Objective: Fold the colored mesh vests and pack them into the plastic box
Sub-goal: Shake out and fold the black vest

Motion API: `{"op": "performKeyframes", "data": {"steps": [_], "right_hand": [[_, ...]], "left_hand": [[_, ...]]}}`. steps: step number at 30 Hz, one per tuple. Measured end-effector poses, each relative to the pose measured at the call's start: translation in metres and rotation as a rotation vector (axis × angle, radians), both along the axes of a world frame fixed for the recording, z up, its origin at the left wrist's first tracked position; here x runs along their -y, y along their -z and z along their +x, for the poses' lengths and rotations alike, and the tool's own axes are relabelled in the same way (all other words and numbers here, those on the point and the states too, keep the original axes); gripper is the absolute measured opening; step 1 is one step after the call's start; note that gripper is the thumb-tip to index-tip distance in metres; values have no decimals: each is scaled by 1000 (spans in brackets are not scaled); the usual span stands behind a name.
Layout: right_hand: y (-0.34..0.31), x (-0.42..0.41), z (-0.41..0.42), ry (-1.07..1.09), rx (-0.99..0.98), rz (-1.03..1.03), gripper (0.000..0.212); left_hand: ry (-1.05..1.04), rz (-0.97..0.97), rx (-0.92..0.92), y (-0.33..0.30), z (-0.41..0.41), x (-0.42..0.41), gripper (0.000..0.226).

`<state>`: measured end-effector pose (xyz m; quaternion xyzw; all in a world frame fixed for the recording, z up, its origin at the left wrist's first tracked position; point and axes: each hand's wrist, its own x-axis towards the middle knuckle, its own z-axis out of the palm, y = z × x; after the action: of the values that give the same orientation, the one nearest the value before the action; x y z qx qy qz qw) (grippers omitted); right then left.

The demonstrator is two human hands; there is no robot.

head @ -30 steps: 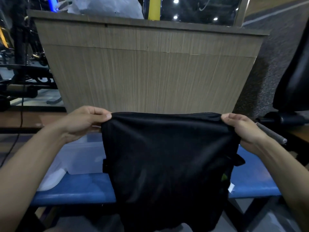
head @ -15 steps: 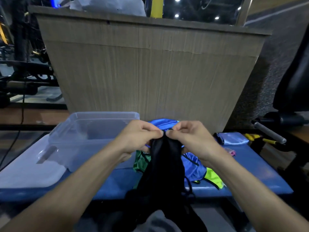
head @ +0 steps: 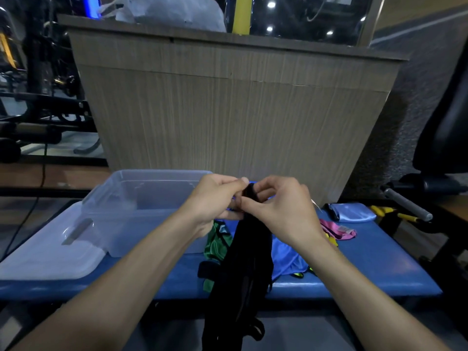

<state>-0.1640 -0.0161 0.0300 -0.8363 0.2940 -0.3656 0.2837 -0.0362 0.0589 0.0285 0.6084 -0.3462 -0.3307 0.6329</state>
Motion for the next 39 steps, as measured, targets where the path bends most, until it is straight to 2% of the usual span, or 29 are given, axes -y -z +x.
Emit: {"op": "performKeyframes", "data": {"steps": [3, 6, 13, 22, 27, 31, 35, 39], "right_hand": [[-4, -1, 0, 31, -7, -124, 20], [-7, 3, -2, -10, 9, -84, 4], [-6, 15, -10, -292, 152, 437, 8], [-5, 18, -18, -358, 305, 679, 9], [-6, 19, -18, -314, 344, 630, 8], [-3, 16, -15, -240, 363, 536, 4], [-1, 9, -18, -227, 290, 280, 8], [-4, 14, -27, -257, 257, 169, 18]], "left_hand": [[35, -14, 4, -8, -2, -4, 18], [11, -36, 70, -12, -3, -6, 13], [-17, -19, 107, -14, -2, -9, 10], [36, -11, 309, -18, -5, -12, 8], [55, 7, 218, -24, 1, -10, 15], [81, -21, 139, -26, -3, -11, 13], [49, -77, 54, -29, -10, -10, 12], [141, -82, 70, -33, -5, -19, 22]]}}
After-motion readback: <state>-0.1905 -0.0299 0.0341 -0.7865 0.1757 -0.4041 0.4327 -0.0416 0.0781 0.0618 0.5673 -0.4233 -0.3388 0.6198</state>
